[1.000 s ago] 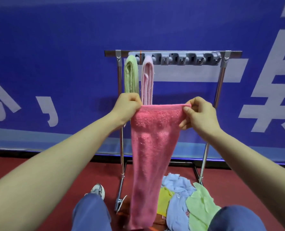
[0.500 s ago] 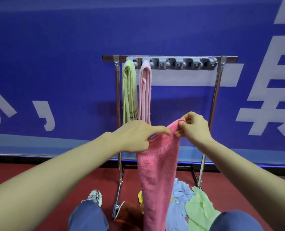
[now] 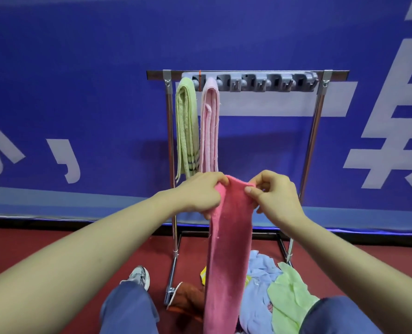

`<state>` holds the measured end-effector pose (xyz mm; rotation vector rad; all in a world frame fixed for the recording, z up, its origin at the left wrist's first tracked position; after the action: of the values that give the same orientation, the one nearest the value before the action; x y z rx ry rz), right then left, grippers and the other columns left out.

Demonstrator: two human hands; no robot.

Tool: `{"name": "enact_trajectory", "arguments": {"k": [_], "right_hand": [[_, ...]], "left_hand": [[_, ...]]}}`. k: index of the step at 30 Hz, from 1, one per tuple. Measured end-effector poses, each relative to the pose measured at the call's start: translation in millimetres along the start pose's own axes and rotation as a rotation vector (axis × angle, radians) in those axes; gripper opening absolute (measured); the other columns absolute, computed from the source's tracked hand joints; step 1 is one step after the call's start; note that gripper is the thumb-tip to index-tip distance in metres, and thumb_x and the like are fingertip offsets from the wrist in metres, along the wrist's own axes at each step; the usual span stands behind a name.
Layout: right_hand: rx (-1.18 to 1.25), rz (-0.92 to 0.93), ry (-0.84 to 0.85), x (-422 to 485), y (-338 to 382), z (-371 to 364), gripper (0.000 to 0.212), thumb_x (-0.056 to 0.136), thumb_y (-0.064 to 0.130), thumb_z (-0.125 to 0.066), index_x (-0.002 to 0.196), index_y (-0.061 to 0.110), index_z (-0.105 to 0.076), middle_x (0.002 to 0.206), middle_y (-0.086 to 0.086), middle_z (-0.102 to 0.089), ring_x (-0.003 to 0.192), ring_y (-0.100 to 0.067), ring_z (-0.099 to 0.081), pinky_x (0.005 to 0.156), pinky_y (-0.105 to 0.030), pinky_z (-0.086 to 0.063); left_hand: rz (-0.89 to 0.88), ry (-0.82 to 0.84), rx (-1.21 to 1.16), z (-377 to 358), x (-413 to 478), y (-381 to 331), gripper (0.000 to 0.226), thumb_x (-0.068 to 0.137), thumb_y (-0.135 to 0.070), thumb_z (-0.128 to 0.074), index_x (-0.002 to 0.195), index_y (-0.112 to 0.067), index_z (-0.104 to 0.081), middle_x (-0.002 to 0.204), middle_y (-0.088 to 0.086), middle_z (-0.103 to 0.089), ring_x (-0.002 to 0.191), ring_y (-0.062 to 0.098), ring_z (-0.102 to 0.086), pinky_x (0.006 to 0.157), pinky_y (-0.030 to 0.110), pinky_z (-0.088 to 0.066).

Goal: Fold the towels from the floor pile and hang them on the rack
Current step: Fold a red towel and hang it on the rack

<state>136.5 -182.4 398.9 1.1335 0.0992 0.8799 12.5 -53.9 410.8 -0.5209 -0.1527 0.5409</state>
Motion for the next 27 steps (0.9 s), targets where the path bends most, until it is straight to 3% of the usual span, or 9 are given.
{"name": "enact_trajectory", "arguments": {"k": [3,5,8,11,15,16,21,24,27], "right_hand": [[-0.01,0.038,0.026,-16,3,-17,0.015,0.079,0.017,-0.076,0.07,0.021,-0.065,0.063,0.006,-0.068,0.064,-0.02,-0.068,0.062,-0.041,-0.057],[0.004,0.06,0.042,-22,7,-27,0.013,0.078,0.017,-0.075,0.071,0.02,-0.065,0.064,0.005,-0.068,0.065,-0.02,-0.066,0.064,-0.042,-0.056],[0.019,0.079,0.05,-30,13,-36,0.012,0.077,0.013,-0.073,0.071,0.019,-0.064,0.064,0.003,-0.068,0.062,-0.017,-0.061,0.064,-0.037,-0.054],[0.042,0.073,0.069,-32,11,-39,0.01,0.077,0.014,-0.074,0.073,0.019,-0.066,0.064,0.003,-0.068,0.062,-0.016,-0.062,0.065,-0.039,-0.056],[0.133,0.061,0.154,-35,14,-42,0.002,0.078,0.023,-0.071,0.079,0.022,-0.072,0.069,0.003,-0.072,0.068,-0.022,-0.069,0.07,-0.045,-0.058],[0.156,0.047,0.163,-36,16,-42,0.009,0.075,0.023,-0.065,0.08,0.023,-0.073,0.07,0.002,-0.073,0.069,-0.025,-0.069,0.071,-0.046,-0.058],[0.186,0.04,0.178,-34,18,-39,0.046,0.073,-0.009,-0.049,0.081,0.026,-0.077,0.063,0.008,-0.07,0.064,-0.018,-0.065,0.072,-0.043,-0.059],[0.204,0.044,0.198,-35,20,-40,0.046,0.071,-0.015,-0.046,0.083,0.014,-0.08,0.057,0.008,-0.067,0.056,-0.007,-0.061,0.066,-0.029,-0.058],[0.236,0.033,0.216,-33,17,-42,0.05,0.069,-0.017,-0.042,0.084,0.012,-0.08,0.06,-0.004,-0.068,0.057,-0.012,-0.061,0.069,-0.034,-0.06]], "left_hand": [[0.048,0.065,-0.259,-10,-1,-4,0.056,0.074,0.017,-0.039,0.113,-0.018,-0.059,0.072,0.011,-0.055,0.06,0.037,-0.067,0.071,0.059,-0.06],[0.063,0.112,-0.335,-16,-1,-5,0.051,0.07,0.017,-0.043,0.109,-0.013,-0.058,0.077,0.017,-0.059,0.064,0.038,-0.067,0.071,0.055,-0.059],[0.054,0.197,-0.354,-20,-3,-3,0.065,0.056,0.009,-0.049,0.119,-0.006,-0.055,0.083,0.026,-0.063,0.066,0.036,-0.068,0.062,0.04,-0.055],[0.034,0.247,-0.358,-17,-8,-1,0.057,0.075,0.021,-0.049,0.127,-0.001,-0.05,0.102,0.039,-0.065,0.066,0.032,-0.069,0.066,0.039,-0.057],[0.028,0.253,-0.362,-13,-10,6,0.055,0.081,0.023,-0.045,0.131,0.0,-0.048,0.095,0.024,-0.069,0.075,0.033,-0.069,0.076,0.044,-0.057],[0.027,0.252,-0.354,-12,-10,8,0.056,0.081,0.023,-0.046,0.132,-0.002,-0.048,0.094,0.02,-0.07,0.077,0.033,-0.07,0.078,0.045,-0.057],[0.004,0.23,-0.355,-10,-11,8,0.06,0.078,0.018,-0.052,0.132,-0.007,-0.052,0.101,0.025,-0.072,0.076,0.029,-0.07,0.073,0.04,-0.057],[-0.002,0.22,-0.365,-11,-12,4,0.054,0.067,-0.005,-0.058,0.122,-0.004,-0.058,0.098,0.025,-0.071,0.073,0.027,-0.07,0.07,0.041,-0.058],[-0.015,0.192,-0.309,-13,-10,5,0.047,0.067,-0.013,-0.058,0.114,-0.007,-0.061,0.095,0.022,-0.071,0.073,0.031,-0.072,0.074,0.049,-0.06]]}}
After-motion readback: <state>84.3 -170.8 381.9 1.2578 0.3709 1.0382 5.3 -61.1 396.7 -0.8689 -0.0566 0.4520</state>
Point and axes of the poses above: each hand's wrist, its own x-axis towards the middle knuckle, its own z-axis out of the back of the hand, y = z × x, the point moved 5 cm from there along x, towards the middle knuckle
